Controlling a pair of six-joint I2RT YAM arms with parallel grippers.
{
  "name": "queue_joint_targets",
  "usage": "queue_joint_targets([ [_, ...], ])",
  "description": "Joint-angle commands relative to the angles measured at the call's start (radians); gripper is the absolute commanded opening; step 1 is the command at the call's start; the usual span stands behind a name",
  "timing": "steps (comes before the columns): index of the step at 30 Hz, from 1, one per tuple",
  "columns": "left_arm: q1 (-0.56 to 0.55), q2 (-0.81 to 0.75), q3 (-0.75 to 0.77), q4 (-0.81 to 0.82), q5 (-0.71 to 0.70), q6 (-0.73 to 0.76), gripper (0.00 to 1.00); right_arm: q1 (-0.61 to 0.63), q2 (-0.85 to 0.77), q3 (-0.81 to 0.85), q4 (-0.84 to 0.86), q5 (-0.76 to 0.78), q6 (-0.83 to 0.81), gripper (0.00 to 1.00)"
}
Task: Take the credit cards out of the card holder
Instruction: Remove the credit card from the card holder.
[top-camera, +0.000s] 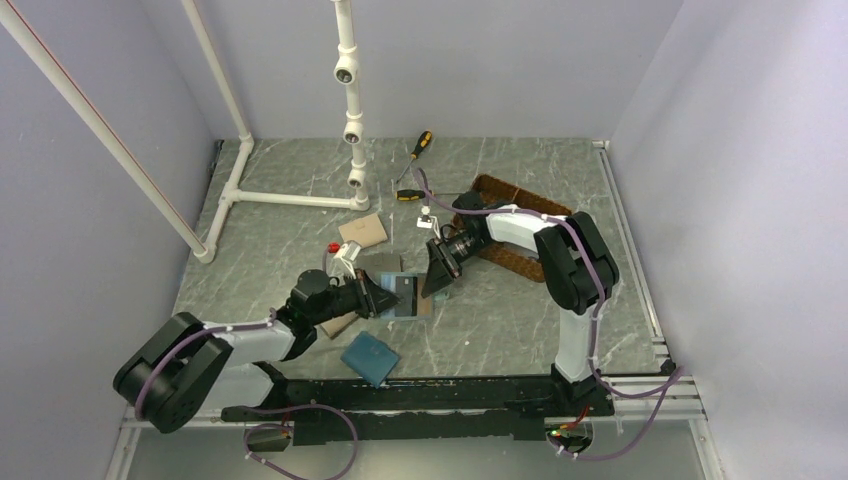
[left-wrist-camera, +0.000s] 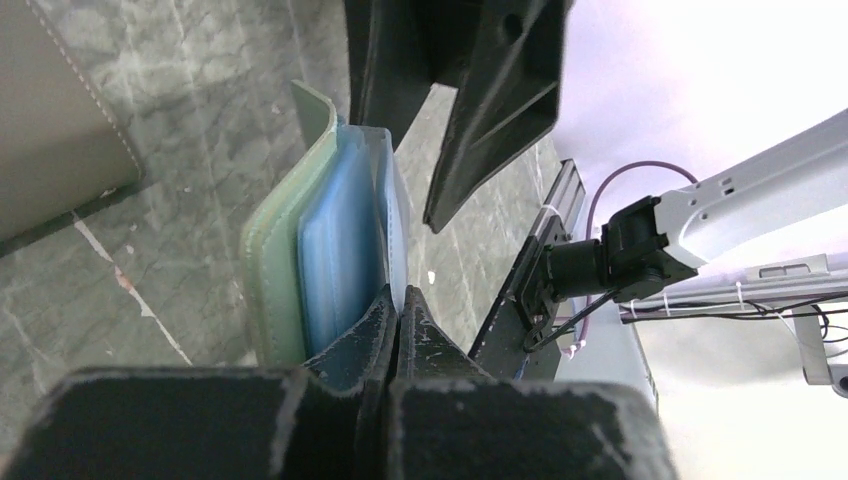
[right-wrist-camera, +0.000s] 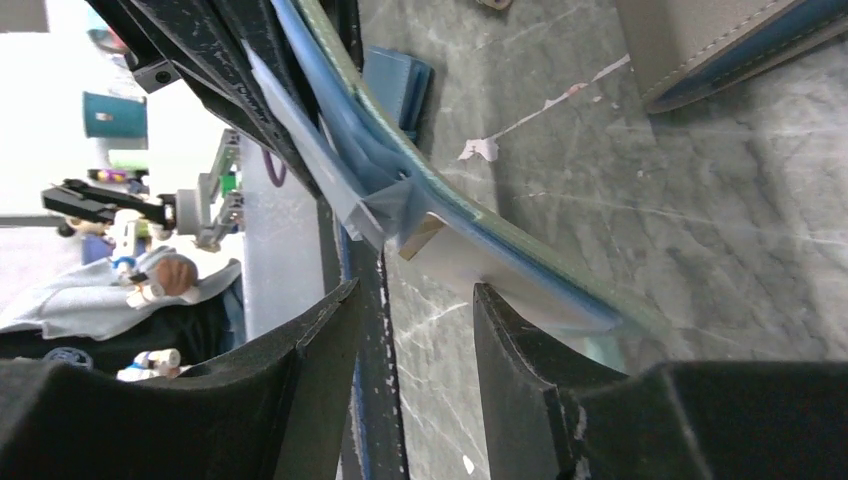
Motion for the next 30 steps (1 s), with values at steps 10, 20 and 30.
queue_joint_targets([
  [10, 0.000, -0.060, 0.016, 0.050, 0.014, -0.006, 0.00, -0.001, -0.006, 0.011, -0.005, -0.248, -0.029, 0.48],
  [20, -0.001, -0.071, 0.020, 0.072, 0.021, -0.032, 0.00, 0.014, -0.003, -0.020, 0.096, -0.233, 0.083, 0.46],
  [30, -0.006, -0.055, 0.024, 0.089, 0.016, -0.044, 0.00, 0.035, 0.002, -0.039, 0.176, -0.251, 0.166, 0.33],
])
